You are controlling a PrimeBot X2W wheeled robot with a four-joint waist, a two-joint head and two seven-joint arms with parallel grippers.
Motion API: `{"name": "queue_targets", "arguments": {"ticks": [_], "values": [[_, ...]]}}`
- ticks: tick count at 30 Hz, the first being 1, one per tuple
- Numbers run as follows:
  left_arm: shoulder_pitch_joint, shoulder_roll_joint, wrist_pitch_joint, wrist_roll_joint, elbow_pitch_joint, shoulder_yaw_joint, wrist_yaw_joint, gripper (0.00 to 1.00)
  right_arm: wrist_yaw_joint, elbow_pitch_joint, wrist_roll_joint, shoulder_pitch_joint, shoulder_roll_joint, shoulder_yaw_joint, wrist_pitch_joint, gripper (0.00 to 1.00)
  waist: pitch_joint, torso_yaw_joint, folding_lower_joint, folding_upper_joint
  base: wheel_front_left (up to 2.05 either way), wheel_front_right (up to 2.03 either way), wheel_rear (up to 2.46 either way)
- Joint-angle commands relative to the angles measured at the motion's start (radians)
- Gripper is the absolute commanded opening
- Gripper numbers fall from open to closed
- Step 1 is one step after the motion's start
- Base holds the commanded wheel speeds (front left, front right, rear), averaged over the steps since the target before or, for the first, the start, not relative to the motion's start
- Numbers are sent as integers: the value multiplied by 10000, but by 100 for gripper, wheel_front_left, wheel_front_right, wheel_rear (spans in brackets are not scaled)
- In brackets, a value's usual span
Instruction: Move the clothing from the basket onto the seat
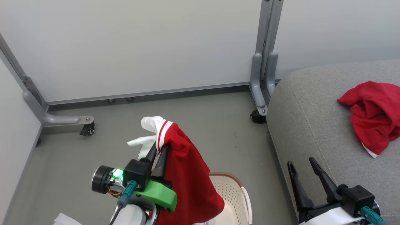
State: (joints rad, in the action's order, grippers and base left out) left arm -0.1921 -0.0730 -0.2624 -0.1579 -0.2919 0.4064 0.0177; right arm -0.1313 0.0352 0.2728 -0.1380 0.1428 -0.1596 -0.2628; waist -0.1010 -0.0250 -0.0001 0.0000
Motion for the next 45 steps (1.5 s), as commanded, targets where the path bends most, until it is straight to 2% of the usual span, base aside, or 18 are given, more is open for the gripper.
{"name": "queue_targets", "arguments": {"ticks": [1, 10, 17, 23, 27, 31, 39, 45], "values": [[35, 59, -34, 111, 72, -32, -68, 0, 10, 11, -33, -105, 62, -28, -29, 100, -28, 11, 1, 0, 0, 0, 0], [-335, 177, -34, -236, 317, 314, -552, 0, 10, 55, 347, 171, 170, -791, -29, 100, -102, 69, 1, 0, 0, 0, 0], [-875, 222, -34, -1061, 615, 1307, -809, 0, 9, 96, 1051, 689, 664, -2360, -29, 100, -86, 108, 1, 0, 0, 0, 0], [-1462, 218, -14, -1905, 859, 2383, -590, 0, 7, 269, 1348, 1282, 1042, -3448, -28, 100, -37, 73, 1, 0, 0, 0, 0], [-1878, 216, 26, -2333, 954, 3025, -415, 0, 9, 404, 1588, 1569, 1045, -3709, -28, 100, -28, 69, 1, 0, 0, 0, 0], [-2221, 218, 153, -2720, 1099, 3618, -279, 0, 9, 487, 2051, 1694, 1059, -3800, -28, 100, -33, 84, 1, 0, 0, 0, 0], [-2812, 217, 350, -3050, 1260, 4502, 54, 0, 6, 361, 1547, 1492, 1045, -3167, -28, 100, 26, 174, 1, 0, 0, 0, 0], [-3083, 216, 399, -3034, 1215, 4802, 196, 0, 6, 620, 1867, 1522, 1109, -3550, -29, 100, 35, 266, 1, 0, 0, 0, 0]]}}
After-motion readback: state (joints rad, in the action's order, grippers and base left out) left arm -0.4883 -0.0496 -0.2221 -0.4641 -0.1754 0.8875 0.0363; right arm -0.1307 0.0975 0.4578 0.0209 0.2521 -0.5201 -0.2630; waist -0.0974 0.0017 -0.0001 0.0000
